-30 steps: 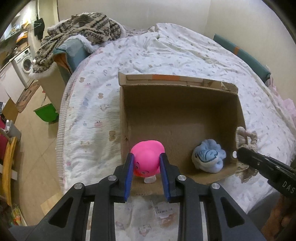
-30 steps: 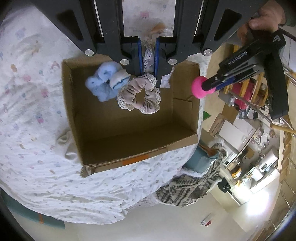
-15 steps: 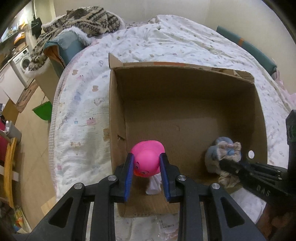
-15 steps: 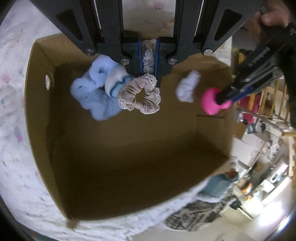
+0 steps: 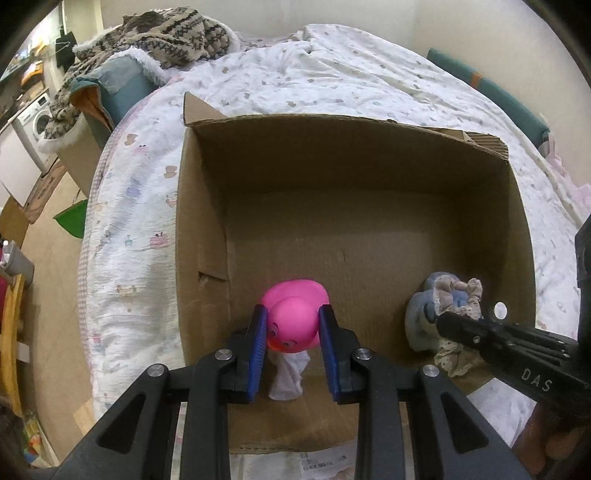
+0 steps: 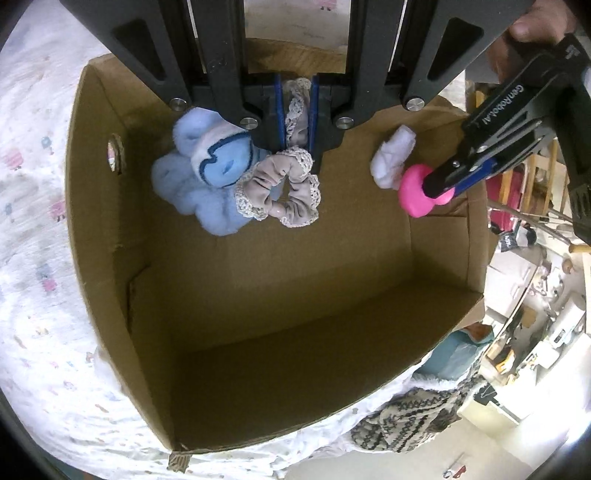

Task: Organize soft objects
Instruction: 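Carry the pink duck and scrunchie into the box with both grippers, then release the duck and scrunchie in the box and withdraw both grippers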

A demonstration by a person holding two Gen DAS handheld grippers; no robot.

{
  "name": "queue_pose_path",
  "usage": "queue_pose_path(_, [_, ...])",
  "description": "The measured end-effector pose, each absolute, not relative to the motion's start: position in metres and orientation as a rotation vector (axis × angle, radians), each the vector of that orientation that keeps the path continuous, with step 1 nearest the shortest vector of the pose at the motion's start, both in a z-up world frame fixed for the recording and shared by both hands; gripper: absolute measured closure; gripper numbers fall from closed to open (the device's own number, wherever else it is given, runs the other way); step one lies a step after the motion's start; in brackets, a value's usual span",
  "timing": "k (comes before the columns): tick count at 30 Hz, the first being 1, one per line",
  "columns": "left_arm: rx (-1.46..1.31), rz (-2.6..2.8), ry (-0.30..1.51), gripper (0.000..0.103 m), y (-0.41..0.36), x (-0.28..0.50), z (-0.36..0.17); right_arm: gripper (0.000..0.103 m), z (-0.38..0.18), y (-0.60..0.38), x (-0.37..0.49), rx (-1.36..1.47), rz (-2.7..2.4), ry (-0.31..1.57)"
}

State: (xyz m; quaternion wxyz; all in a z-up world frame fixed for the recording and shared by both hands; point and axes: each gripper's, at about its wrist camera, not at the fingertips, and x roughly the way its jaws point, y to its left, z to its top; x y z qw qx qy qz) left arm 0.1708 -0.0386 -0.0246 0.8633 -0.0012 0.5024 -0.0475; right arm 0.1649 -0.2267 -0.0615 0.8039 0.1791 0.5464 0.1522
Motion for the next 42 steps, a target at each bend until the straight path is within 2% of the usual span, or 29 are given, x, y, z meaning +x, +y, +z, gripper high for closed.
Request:
queue_pose_path(23, [-0.034,-0.126,1.025,0.077,-0.039,0.164,-0.022,0.09,-0.05,-0.237,0.151,0.412,0.355,1.118])
queue_pose_path(28, [-0.039,-0.129,1.01,0.077,-0.038,0.163,-0.019,0.082,-0.044,-0.24,0.149,0.412,0.348,1.086])
queue_pose_path(29, [-0.035,-0.128,1.007,0.076,-0.039,0.163,-0.018,0.082,-0.042,-0.24,0.148,0.407,0.346,1.076])
queue_pose_path(31, [-0.027,-0.127,1.003,0.066,-0.039,0.162,-0.018,0.081,-0.038,-0.24,0.146,0.401,0.346,1.056])
queue_pose_path(32, [-0.024,-0.127,0.995,0.058,-0.039,0.161,-0.016,0.079,-0.036,-0.241,0.145,0.398,0.345,1.048])
queue_pose_path(33, [-0.022,-0.126,0.987,0.053,-0.039,0.16,-0.015,0.072,-0.034,-0.241,0.145,0.394,0.342,1.04])
queue_pose_path(36, [-0.012,-0.13,0.965,0.044,-0.041,0.157,-0.011,0.029,-0.028,-0.241,0.143,0.388,0.322,1.003])
queue_pose_path(42, [0.009,-0.141,0.956,0.042,-0.045,0.153,-0.008,0.028,-0.023,-0.246,0.14,0.389,0.308,0.984])
